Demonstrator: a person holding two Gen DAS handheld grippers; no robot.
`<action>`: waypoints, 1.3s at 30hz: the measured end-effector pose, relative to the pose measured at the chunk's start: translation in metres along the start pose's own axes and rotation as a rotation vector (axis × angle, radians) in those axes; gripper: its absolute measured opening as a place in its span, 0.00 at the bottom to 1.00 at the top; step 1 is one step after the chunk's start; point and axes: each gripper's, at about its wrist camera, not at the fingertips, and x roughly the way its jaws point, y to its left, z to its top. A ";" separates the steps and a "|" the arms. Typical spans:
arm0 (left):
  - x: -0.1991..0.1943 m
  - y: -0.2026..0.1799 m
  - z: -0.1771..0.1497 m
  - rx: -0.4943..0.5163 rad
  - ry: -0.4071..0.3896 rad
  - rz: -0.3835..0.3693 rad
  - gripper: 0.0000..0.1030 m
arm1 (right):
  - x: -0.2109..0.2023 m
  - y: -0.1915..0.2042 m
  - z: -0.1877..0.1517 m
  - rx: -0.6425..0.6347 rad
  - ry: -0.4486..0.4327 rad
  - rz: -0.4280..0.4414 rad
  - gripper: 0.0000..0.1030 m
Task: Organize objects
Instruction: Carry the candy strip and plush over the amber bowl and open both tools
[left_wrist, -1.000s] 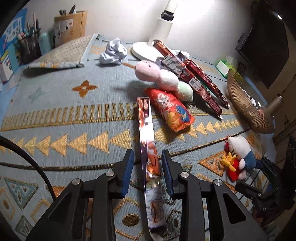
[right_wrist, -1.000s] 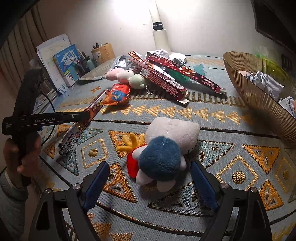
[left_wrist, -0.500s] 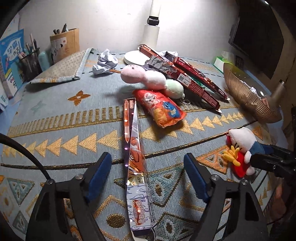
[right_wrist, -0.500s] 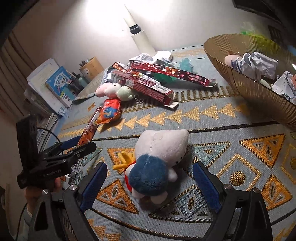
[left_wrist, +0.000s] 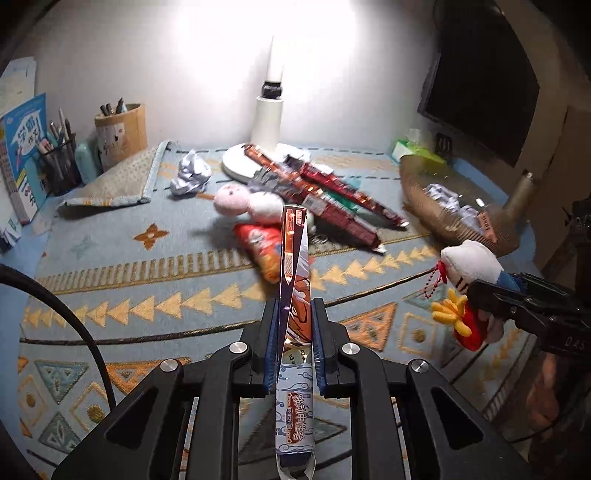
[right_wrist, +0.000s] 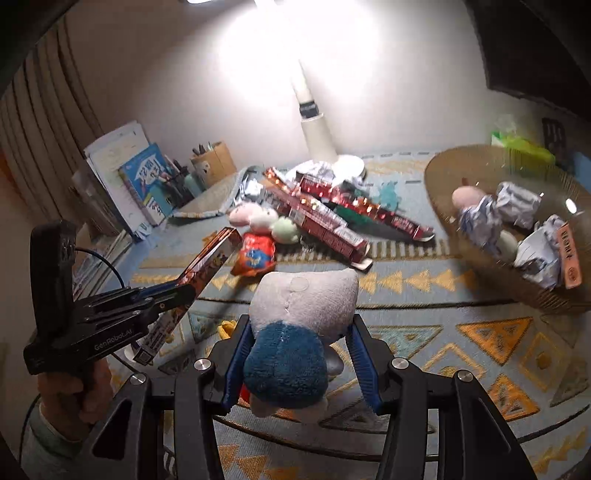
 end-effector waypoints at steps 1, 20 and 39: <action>-0.008 -0.008 0.008 0.005 -0.027 -0.017 0.13 | -0.014 -0.006 0.006 -0.001 -0.036 -0.025 0.48; 0.112 -0.172 0.160 0.036 -0.120 -0.364 0.27 | -0.066 -0.165 0.101 0.174 -0.212 -0.388 0.74; 0.021 -0.062 0.092 -0.027 -0.123 -0.087 0.29 | -0.054 -0.101 0.075 0.108 -0.159 -0.207 0.91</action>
